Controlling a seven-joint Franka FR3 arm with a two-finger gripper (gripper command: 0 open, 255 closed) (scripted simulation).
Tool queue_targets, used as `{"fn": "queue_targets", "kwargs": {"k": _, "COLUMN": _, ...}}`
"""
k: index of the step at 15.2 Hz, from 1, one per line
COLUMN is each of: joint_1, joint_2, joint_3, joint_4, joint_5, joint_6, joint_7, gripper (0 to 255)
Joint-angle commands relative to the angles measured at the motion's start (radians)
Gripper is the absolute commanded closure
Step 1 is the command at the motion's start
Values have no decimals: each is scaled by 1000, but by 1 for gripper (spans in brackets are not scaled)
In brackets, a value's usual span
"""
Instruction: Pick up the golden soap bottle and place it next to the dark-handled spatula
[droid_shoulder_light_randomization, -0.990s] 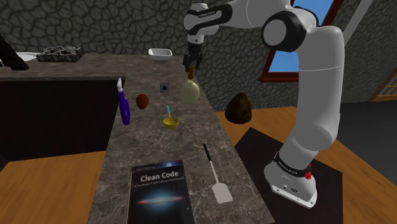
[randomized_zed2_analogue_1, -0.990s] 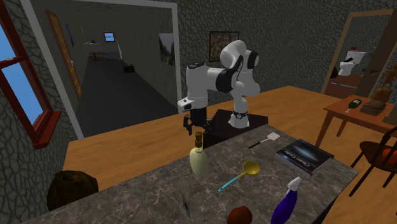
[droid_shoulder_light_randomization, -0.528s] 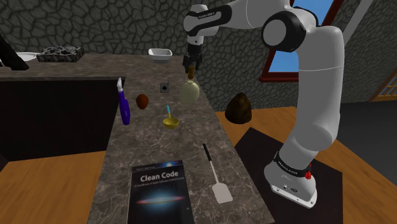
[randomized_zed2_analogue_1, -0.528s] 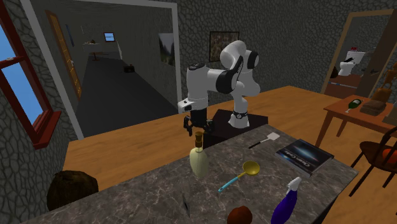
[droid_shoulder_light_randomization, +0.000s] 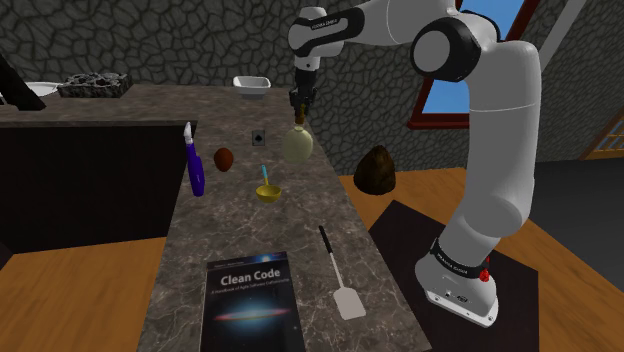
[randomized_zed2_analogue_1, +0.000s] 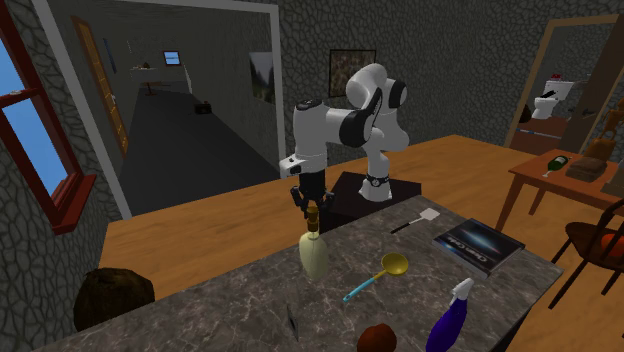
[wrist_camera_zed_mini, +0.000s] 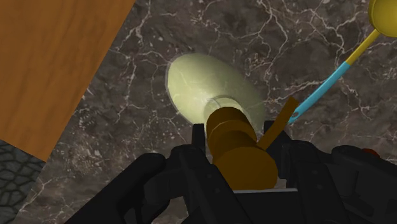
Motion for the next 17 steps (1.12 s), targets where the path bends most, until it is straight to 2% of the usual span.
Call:
{"fn": "queue_targets", "kwargs": {"k": 1, "joint_1": 0, "joint_2": 0, "joint_3": 0, "joint_4": 0, "joint_5": 0, "joint_6": 0, "joint_7": 0, "gripper": 255}}
{"fn": "queue_targets", "kwargs": {"k": 17, "joint_1": -8, "joint_2": -8, "joint_3": -4, "joint_4": 190, "joint_5": -6, "joint_6": -198, "joint_7": 13, "gripper": 255}}
